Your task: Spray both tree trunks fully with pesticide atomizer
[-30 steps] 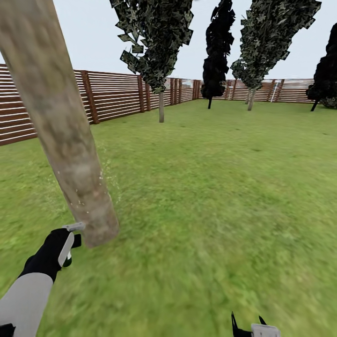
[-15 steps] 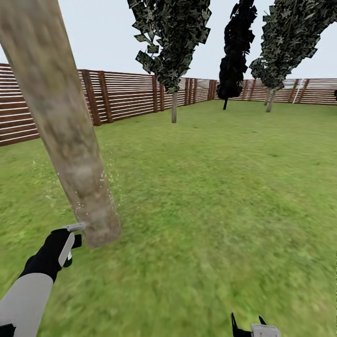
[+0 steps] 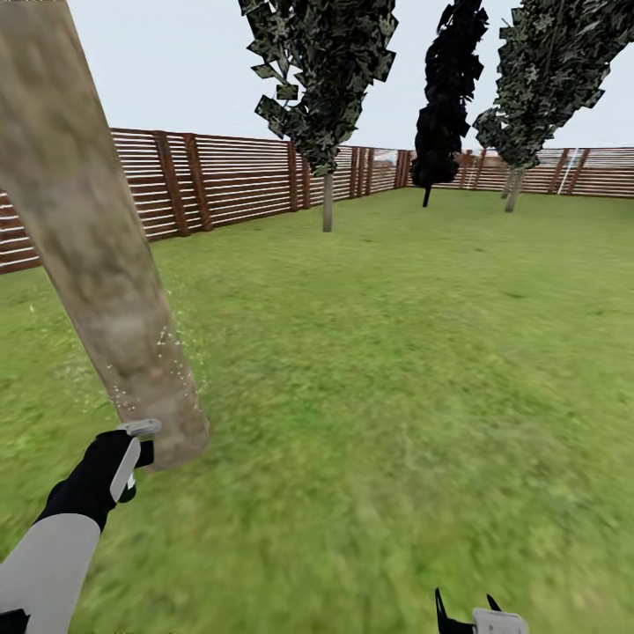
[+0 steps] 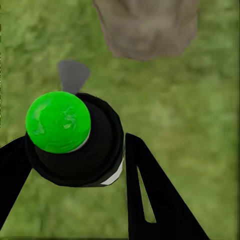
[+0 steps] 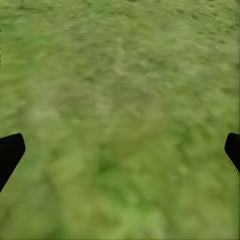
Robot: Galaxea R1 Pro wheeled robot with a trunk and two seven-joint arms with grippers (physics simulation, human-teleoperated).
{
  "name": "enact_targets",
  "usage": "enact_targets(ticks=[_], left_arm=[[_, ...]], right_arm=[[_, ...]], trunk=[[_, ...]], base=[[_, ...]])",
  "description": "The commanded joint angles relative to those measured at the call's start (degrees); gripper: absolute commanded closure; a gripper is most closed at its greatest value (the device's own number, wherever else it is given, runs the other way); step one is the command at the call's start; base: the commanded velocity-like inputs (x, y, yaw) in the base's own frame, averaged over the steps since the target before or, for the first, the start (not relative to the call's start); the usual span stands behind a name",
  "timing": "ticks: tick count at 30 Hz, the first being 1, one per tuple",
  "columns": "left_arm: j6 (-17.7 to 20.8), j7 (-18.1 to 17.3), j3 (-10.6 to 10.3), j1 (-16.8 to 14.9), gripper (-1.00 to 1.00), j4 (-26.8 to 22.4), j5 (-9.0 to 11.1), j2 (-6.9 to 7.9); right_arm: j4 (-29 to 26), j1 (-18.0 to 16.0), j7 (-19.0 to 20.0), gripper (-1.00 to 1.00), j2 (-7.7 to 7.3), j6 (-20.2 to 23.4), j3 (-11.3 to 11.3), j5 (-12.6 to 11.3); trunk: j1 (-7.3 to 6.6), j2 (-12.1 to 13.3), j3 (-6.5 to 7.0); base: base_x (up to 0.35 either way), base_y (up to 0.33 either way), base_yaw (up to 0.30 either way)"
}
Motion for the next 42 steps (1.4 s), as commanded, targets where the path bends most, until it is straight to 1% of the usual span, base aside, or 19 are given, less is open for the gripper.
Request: enact_targets(ticks=[1,16,29,40,42], left_arm=[[0.0,0.0,0.0,0.0,1.0,0.0,-0.1,0.0],[0.0,0.1,-0.1,0.0,1.0,0.0,-0.1,0.0],[0.0,0.3,-0.1,0.0,1.0,0.0,-0.2,0.01],[0.0,0.2,0.0,0.3,1.0,0.0,-0.2,0.0],[-0.1,0.2,0.0,0.3,1.0,0.0,-0.2,0.0]], right_arm=[[0.0,0.0,0.0,-1.0,0.0,0.0,0.0,0.0],[0.0,0.0,0.0,-1.0,0.0,0.0,0.0,0.0],[0.0,0.0,0.0,-1.0,0.0,0.0,0.0,0.0],[0.0,0.0,0.0,-1.0,0.0,0.0,0.0,0.0],[0.0,0.0,0.0,-1.0,0.0,0.0,0.0,0.0]], trunk=[[0.0,0.0,0.0],[0.0,0.0,0.0],[0.0,0.0,0.0],[0.0,0.0,0.0],[0.0,0.0,0.0]], base=[[0.098,-0.269,0.274],[0.098,-0.269,0.273],[0.098,-0.269,0.028],[0.098,-0.269,0.265],[0.098,-0.269,0.053]])
